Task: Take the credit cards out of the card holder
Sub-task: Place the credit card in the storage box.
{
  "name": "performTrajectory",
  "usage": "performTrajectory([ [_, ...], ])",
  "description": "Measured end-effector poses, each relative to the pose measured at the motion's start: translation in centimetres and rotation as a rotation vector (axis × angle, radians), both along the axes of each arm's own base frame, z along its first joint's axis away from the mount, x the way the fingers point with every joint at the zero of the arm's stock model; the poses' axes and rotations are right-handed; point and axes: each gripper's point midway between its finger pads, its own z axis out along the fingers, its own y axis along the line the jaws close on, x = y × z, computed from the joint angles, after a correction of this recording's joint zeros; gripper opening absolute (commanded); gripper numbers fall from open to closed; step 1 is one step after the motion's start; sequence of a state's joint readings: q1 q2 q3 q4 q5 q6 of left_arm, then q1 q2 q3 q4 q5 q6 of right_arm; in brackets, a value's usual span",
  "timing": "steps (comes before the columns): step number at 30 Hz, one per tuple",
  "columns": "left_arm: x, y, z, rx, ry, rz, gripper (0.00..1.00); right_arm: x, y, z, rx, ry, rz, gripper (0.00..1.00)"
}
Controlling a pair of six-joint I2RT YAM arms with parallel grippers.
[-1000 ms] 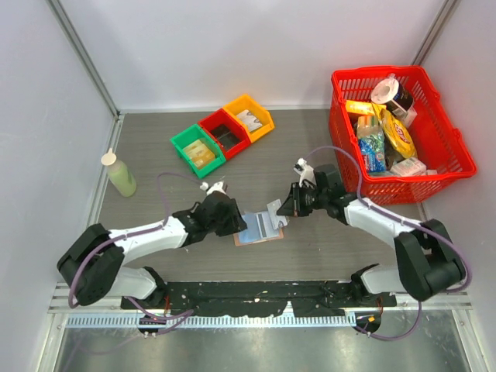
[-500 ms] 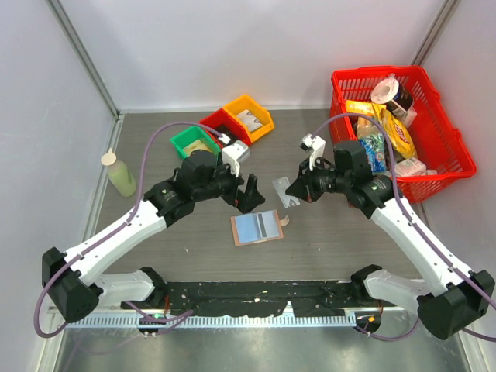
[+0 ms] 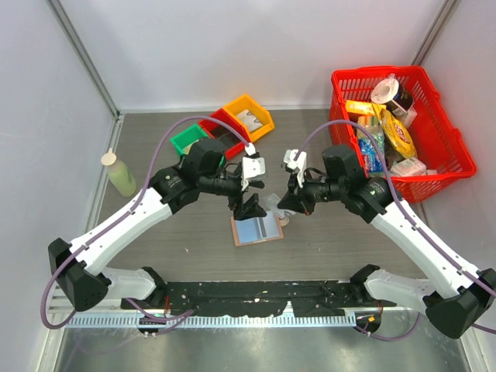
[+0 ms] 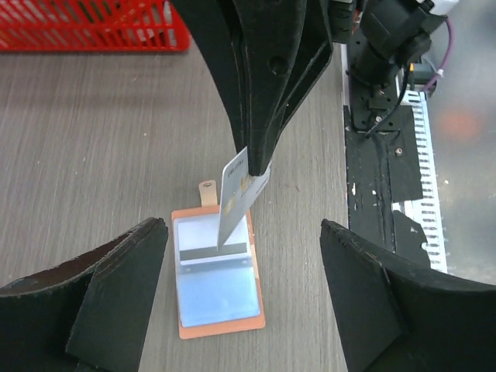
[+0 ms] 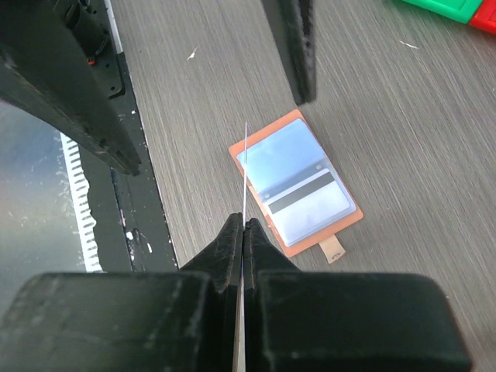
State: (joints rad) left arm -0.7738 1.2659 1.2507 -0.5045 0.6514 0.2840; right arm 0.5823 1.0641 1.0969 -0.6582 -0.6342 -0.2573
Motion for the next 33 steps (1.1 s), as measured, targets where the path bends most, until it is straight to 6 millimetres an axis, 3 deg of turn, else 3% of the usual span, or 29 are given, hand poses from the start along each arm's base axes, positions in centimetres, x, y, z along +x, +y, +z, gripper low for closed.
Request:
performTrajectory([
  [7, -0.7, -1.1, -0.8, 0.006, 0.026, -0.113, 0.53, -0.5, 0.5, 0.4, -0.001, -0.044, 0.053, 0.01],
  [9, -1.0, -1.3, -1.0, 0.004, 0.04, -0.136, 0.42, -0.5, 0.5, 0.4, -0.002, -0.05, 0.057, 0.01],
  [13, -1.1, -1.6, -1.4, 0.008, 0.06, -0.158, 0.02, -0.5, 0.5, 0.4, -0.003, -0.051, 0.063, 0.01],
  [16, -0.8, -1.6, -1.6, 0.013, 0.071, -0.152, 0.0, -0.7, 0.5, 0.3, -0.006, -0.048, 0.069, 0.06],
  [21, -0.5, -1.5, -1.8, 0.024, 0.064, -0.14, 0.0, 0.0, 0.3, 0.5, -0.01, -0.057, 0.012, 0.5],
  [23, 0.0, -1.3, -1.9, 0.032, 0.069, -0.114, 0.0, 0.7, 0.0, 0.8, -0.006, -0.079, -0.039, 0.65],
  [25, 0.8, -1.0, -1.9, 0.03, 0.078, -0.074, 0.0, 1.4, -0.4, 0.9, -0.001, -0.09, -0.107, 0.73],
  [33, 11.0, 2.9, -1.7, -0.06, 0.146, 0.426, 0.0, 5.7, -5.0, -0.4, -0.051, -0.088, -0.563, 0.81],
])
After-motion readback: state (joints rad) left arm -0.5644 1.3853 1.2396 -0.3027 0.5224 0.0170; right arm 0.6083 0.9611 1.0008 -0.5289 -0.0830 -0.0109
